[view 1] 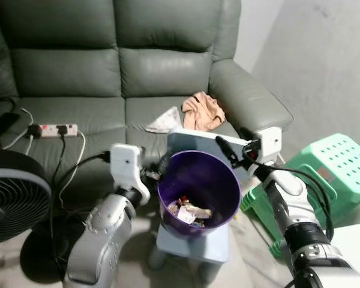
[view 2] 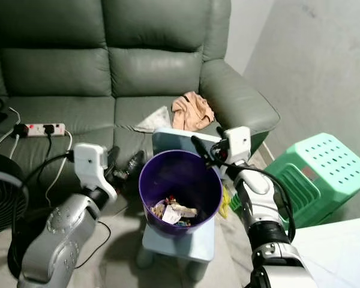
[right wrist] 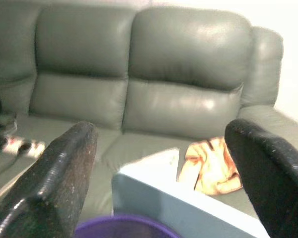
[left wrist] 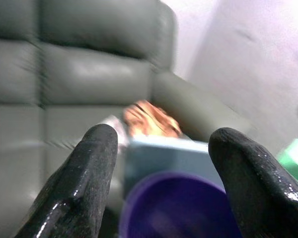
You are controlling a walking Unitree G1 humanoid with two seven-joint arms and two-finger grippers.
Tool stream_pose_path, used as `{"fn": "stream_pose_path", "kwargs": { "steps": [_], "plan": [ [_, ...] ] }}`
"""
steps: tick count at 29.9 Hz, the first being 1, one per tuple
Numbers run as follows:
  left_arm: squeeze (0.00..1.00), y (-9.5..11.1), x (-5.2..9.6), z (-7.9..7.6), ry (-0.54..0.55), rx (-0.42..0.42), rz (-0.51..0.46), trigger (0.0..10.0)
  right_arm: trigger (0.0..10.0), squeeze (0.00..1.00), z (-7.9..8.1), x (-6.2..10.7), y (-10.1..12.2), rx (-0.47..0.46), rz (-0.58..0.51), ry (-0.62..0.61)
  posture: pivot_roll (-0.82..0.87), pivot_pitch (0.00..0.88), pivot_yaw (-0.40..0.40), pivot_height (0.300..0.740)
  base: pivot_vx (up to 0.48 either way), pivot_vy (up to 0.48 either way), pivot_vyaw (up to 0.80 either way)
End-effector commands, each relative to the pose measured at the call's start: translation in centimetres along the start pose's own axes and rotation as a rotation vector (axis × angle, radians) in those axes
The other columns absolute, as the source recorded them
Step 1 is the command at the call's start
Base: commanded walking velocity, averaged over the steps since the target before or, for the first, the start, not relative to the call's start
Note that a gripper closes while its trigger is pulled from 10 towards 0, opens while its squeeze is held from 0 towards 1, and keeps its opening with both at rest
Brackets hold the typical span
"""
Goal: Picking trash to rubbish bin
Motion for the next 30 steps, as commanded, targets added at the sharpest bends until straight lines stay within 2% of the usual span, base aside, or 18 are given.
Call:
{"fn": "stream_pose_path", "kwargs": {
  "steps": [1,2,3,7,12,15,18,19,21,26,30],
  "plan": [
    [0.00,-0.1,-0.4,0.5,0.025,0.006,-0.006,10.0,10.0,1.00,-1.3,0.8,0.5,-0.014,-0.023,-0.064,0.05,0.000,-0.111,0.740,0.000,0.000,0.00],
    [0.00,-0.1,-0.4,0.5,0.025,0.006,-0.006,10.0,10.0,1.00,-1.3,0.8,0.5,-0.014,-0.023,-0.064,0.05,0.000,-0.111,0.740,0.000,0.000,0.00],
    [0.00,-0.1,-0.8,1.1,0.055,0.061,-0.016,10.0,10.0,1.00,-1.7,2.4,0.2,-0.012,-0.027,-0.116,0.04,0.000,-0.098,0.740,0.000,0.000,0.00],
    [0.00,-0.6,-1.2,2.0,0.082,0.044,-0.013,10.0,10.0,1.00,-1.8,4.2,-0.2,-0.008,-0.024,-0.171,0.03,0.000,-0.087,0.740,0.000,0.000,0.00],
    [0.00,-0.9,-1.6,3.3,0.099,-0.014,-0.009,10.0,10.0,1.00,-2.1,5.3,-0.2,-0.022,-0.035,-0.237,0.02,0.000,-0.080,0.740,0.000,0.000,0.00],
    [0.00,0.2,-2.1,4.7,0.117,-0.031,-0.043,10.0,10.0,1.00,-2.9,5.8,0.0,-0.021,-0.059,-0.313,0.02,0.000,-0.078,0.740,0.000,0.000,0.00],
    [0.00,0.5,-2.3,5.1,0.127,-0.040,-0.048,10.0,10.0,1.00,-3.1,5.8,0.1,-0.023,-0.067,-0.330,0.02,0.000,-0.077,0.740,0.000,0.000,0.00],
    [0.00,1.0,-2.5,6.4,0.158,-0.061,-0.058,10.0,10.0,0.00,-3.0,5.9,0.6,0.010,-0.078,-0.352,0.02,0.000,-0.072,0.740,0.000,0.000,0.00],
    [0.00,1.0,-2.6,6.6,0.161,-0.064,-0.060,10.0,10.0,0.00,-3.0,6.0,0.6,0.008,-0.078,-0.360,0.01,0.000,-0.071,0.740,0.000,0.000,0.00],
    [0.00,1.1,-2.8,7.5,0.171,-0.071,-0.076,10.0,10.0,0.00,-1.5,6.0,0.1,-0.019,-0.032,-0.340,0.00,0.000,-0.063,0.740,0.000,0.000,0.00],
    [0.00,1.2,-3.0,7.6,0.170,-0.072,-0.084,10.0,10.0,0.00,-1.3,6.2,-0.7,-0.004,0.017,-0.356,0.00,0.000,-0.059,0.740,0.000,0.000,0.00]
  ]
}}
Point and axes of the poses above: a point about 5 cm out from each wrist's last joint towards the gripper, its own x axis pointing back from the gripper into the wrist, its own y axis along the axis of the wrist's last joint, z = x × y, the point moved 6 cm from there along -x, pointing out of the wrist towards the gripper, and after that the axes turned 3 degrees about x, right-handed, at the moved point
